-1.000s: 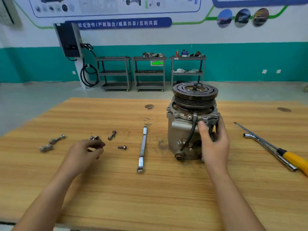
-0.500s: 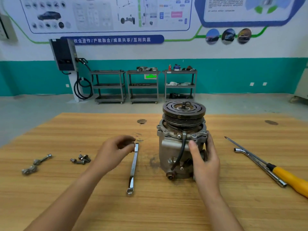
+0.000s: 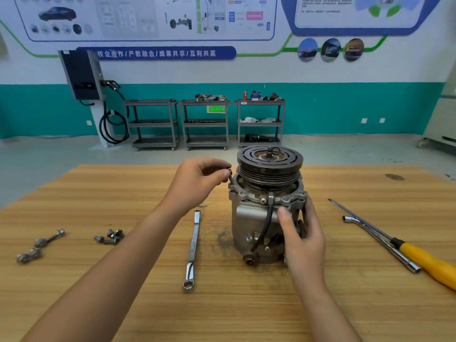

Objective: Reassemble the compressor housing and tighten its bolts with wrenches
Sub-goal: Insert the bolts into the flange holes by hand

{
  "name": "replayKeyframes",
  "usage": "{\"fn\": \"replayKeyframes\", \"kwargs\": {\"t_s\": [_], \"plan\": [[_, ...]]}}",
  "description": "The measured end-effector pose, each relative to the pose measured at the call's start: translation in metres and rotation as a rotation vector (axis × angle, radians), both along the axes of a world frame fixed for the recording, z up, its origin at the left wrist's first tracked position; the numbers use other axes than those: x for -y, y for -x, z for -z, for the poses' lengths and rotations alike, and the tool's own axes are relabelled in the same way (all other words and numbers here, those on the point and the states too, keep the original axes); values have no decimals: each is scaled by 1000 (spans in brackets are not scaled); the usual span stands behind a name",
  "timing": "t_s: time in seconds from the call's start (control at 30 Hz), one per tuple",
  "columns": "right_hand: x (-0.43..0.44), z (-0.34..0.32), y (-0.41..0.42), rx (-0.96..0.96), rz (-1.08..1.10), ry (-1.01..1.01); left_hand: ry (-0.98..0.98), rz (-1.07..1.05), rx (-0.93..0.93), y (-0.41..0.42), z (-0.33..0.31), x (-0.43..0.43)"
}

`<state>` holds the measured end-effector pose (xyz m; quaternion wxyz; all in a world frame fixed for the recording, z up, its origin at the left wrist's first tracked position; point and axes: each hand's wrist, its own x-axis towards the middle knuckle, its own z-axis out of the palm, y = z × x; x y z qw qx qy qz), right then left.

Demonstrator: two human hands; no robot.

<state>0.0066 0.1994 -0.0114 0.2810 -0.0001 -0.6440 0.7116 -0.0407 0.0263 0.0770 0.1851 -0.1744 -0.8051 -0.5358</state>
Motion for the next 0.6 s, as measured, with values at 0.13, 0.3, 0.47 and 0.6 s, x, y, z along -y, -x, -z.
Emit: {"fn": "replayKeyframes", "kwargs": {"t_s": [0.13, 0.3, 0.47, 0.6], "plan": [[0, 3, 2, -12, 8, 4, 128, 30, 21, 5, -7, -1], [-1, 6, 3, -25, 2, -5, 161, 62, -18, 3, 0, -1], [0, 6, 4, -44, 11, -10, 35, 68, 41, 2, 8, 1], [-1, 6, 3, -46, 7, -13, -100, 86, 182, 4, 11, -1]]}}
